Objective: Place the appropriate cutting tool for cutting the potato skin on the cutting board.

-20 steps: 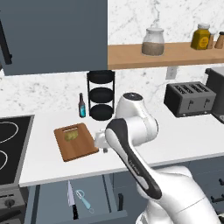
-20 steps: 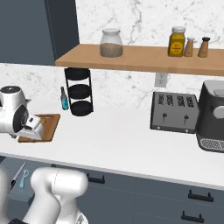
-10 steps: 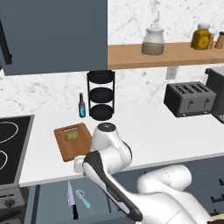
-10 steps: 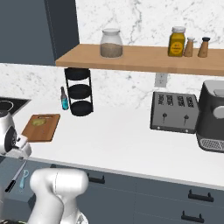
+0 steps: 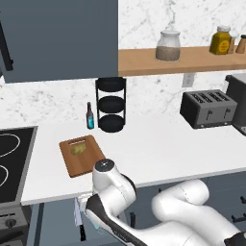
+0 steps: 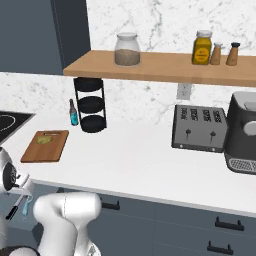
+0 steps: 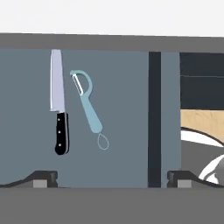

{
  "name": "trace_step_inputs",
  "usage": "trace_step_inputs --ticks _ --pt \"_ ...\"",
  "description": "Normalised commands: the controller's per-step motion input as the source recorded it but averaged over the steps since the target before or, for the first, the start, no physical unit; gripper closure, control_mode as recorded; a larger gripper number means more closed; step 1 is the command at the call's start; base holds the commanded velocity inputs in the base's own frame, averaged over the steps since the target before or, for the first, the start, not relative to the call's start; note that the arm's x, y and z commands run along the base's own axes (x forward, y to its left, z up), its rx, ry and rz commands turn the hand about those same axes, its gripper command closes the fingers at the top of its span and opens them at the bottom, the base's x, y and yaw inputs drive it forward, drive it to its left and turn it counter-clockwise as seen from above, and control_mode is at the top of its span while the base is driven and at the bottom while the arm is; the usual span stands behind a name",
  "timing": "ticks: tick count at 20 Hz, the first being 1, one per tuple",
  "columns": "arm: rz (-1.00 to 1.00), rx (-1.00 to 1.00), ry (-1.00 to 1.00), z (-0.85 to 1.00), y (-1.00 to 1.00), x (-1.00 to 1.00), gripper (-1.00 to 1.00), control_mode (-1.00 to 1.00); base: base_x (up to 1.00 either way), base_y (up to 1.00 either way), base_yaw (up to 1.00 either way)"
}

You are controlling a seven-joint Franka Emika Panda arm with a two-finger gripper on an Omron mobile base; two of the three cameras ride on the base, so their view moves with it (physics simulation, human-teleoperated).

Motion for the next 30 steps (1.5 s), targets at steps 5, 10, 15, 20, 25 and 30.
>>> trace_step_inputs --ticks 5,10,15,20,25,30 --pt "0.00 0.00 0.12 -0.47 0.00 -0.04 -1.00 -1.00 0.00 0.00 0.00" --pt "0.00 0.00 0.07 -0.34 0.01 0.00 -1.00 -1.00 0.00 0.00 0.00" --pt "0.00 0.00 0.03 -0.21 0.13 -0.24 -1.00 -1.00 0.00 0.00 0.00" --pt "0.00 -0.02 0.00 -0.17 0.16 -0.40 -1.00 -1.00 0.00 0.00 0.00" --pt "0.00 -0.01 0.01 -0.07 0.11 -0.43 -1.00 -1.00 0.00 0.00 0.00" --pt "0.00 0.00 0.00 -0.01 0.02 -0.53 -1.00 -1.00 0.00 0.00 0.00"
